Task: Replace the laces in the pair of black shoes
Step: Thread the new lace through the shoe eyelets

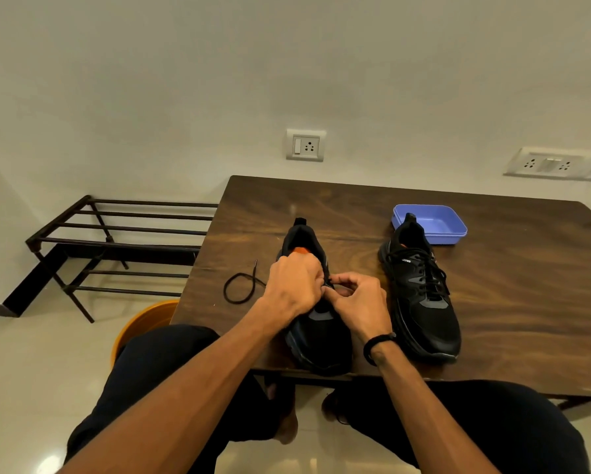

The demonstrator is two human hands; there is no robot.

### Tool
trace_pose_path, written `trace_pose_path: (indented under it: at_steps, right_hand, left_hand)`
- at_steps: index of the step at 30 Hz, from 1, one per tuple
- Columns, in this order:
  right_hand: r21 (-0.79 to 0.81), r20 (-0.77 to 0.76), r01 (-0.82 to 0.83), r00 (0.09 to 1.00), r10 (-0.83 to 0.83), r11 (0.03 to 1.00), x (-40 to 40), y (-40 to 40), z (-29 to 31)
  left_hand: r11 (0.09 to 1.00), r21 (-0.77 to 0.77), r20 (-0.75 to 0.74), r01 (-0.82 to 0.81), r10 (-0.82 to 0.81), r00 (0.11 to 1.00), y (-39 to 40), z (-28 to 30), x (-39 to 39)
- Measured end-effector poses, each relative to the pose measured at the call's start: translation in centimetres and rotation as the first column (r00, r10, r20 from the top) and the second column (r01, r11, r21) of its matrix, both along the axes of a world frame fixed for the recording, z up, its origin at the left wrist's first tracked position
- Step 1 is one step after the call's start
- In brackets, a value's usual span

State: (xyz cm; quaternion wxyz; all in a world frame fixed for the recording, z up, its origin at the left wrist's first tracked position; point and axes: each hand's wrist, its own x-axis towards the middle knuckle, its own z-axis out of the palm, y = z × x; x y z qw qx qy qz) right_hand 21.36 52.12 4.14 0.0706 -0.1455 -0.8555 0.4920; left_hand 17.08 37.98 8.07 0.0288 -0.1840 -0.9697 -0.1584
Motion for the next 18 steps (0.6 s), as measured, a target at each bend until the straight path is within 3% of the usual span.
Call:
trace_pose_path:
  at_steps: [5, 9, 11, 13, 15, 17, 18]
  right_hand:
    - [-0.08, 0.026, 0.008, 1.0, -0.006, 0.997, -0.4, 0.1, 0.0]
    - [-0.02, 0.032, 0.027, 0.999, -0.027, 0.999, -0.7, -0.1, 0.4]
    - [-0.106, -0.017, 0.063, 0.998, -0.065, 0.992, -0.8, -0.6, 1.0]
    - [-0.485, -0.084, 0.104, 0.983, -0.165, 0.868, -1.1, -0.7, 2.6]
    - [-0.786, -0.122, 0.063, 0.96, -0.254, 0.615, -1.0, 0.4, 5.3]
    - [-0.861, -0.154, 0.02, 0.942, -0.298, 0.508, -0.7, 2.5, 7.8]
    - [-0.843, -0.174, 0.01, 0.941, -0.29, 0.538, -0.5, 3.5, 8.5]
  left_hand:
    - [0.958, 0.241, 0.234, -0.156, 0.098, 0.967, -0.7, -0.9, -0.9]
    - [0.96, 0.24, 0.31, -0.145, 0.066, 0.948, -0.8, -1.1, -0.9]
    - [0.978, 0.174, 0.304, -0.119, 0.062, 0.951, -1.4, -0.8, -1.0]
    - [0.987, 0.143, 0.328, -0.078, 0.027, 0.944, -2.2, -0.4, -1.0]
    - [0.978, 0.203, 0.394, -0.048, -0.037, 0.918, -2.8, 0.3, -0.9]
    - [0.968, 0.246, 0.457, -0.056, -0.065, 0.887, -3.5, 0.7, -0.8]
    - [0.969, 0.239, 0.478, -0.065, -0.059, 0.876, -4.0, 0.8, -0.8]
